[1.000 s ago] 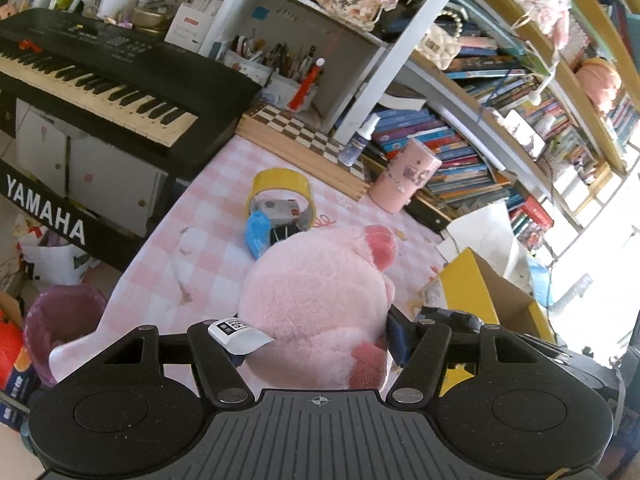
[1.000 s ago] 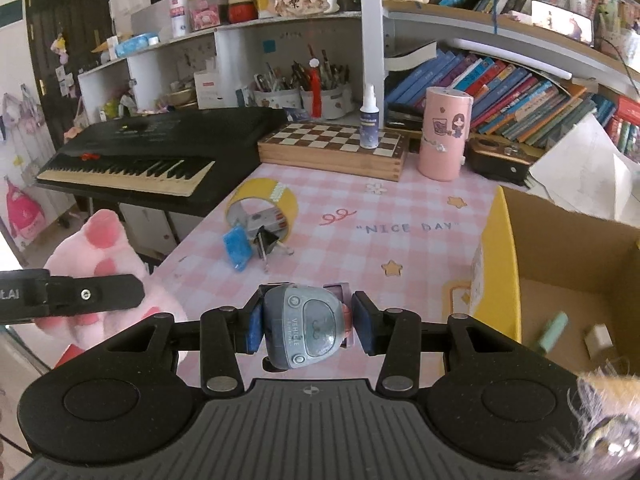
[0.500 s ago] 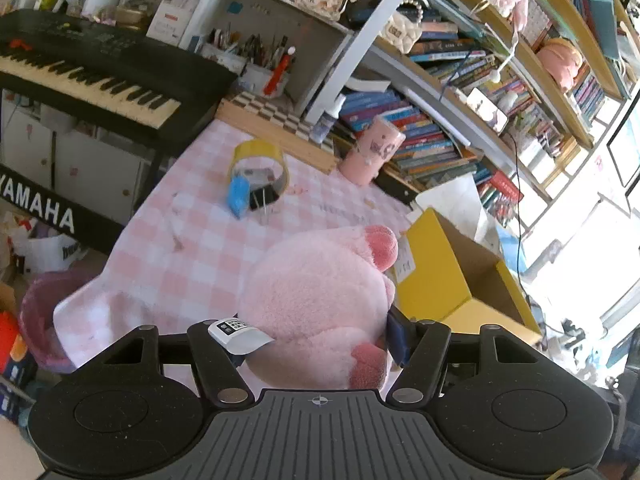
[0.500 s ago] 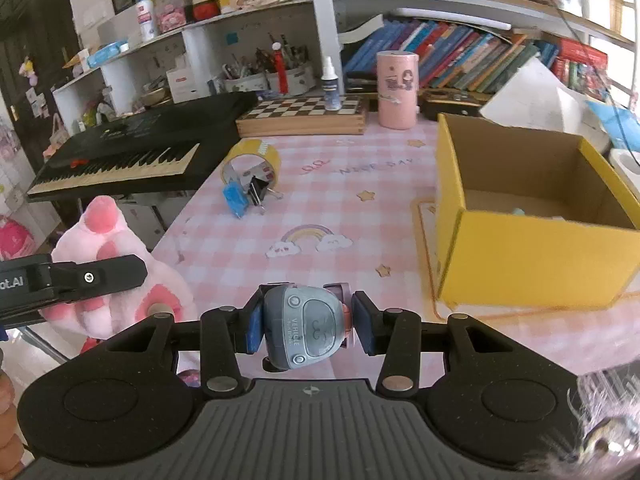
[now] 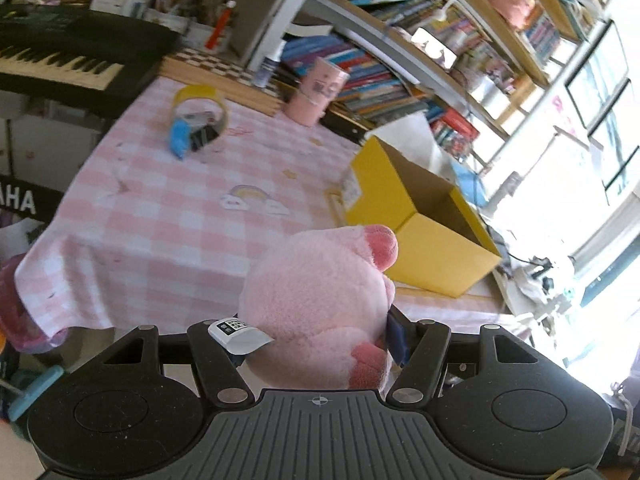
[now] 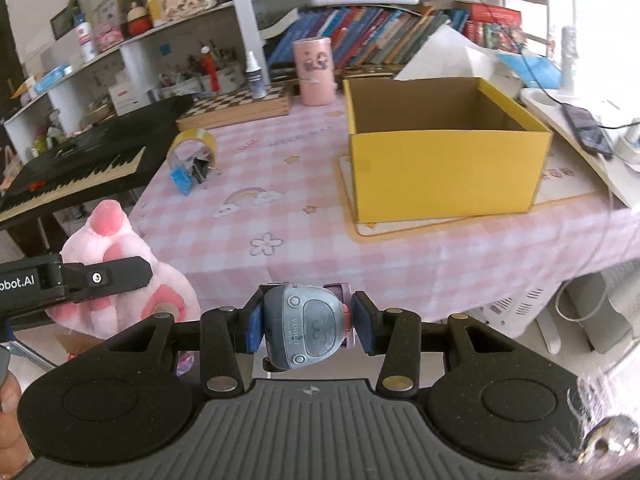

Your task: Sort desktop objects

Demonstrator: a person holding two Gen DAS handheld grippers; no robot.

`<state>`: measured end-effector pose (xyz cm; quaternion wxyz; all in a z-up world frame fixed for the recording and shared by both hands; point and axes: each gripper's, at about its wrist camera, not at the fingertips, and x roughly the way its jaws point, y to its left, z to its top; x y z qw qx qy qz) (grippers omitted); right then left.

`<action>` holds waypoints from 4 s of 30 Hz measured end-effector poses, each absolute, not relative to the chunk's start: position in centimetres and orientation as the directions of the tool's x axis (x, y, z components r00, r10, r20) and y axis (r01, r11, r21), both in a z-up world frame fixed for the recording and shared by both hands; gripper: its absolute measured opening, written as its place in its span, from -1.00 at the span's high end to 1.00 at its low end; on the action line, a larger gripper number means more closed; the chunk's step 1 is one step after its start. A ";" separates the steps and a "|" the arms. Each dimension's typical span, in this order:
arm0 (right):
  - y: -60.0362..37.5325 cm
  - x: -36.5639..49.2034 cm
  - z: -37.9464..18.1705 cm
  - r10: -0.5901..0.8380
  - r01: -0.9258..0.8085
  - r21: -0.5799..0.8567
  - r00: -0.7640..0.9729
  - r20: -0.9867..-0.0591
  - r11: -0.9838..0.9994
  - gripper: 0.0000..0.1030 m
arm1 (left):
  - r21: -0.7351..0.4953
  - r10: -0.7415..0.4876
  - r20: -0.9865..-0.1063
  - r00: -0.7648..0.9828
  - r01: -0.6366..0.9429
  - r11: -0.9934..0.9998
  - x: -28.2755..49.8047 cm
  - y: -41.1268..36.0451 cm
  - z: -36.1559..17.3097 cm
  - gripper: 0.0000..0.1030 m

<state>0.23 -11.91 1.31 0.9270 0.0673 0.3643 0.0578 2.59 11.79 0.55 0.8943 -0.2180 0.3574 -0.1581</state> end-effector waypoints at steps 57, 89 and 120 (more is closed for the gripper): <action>-32.1 13.8 6.1 0.034 0.007 0.078 0.860 -0.509 0.997 0.19 | -0.279 -0.482 -0.447 0.753 0.395 0.876 17.6 -10.0 5.7 -0.24; -29.2 29.2 -1.5 0.234 -0.567 -0.137 0.533 -0.813 0.812 0.18 | 0.036 -0.249 -0.763 0.596 0.423 0.905 25.8 -15.8 -0.1 -0.44; -33.4 14.6 3.4 0.004 0.007 0.023 0.880 -0.476 1.000 -0.26 | -0.084 -0.113 -0.439 0.891 0.084 0.993 13.3 -10.9 3.9 -0.55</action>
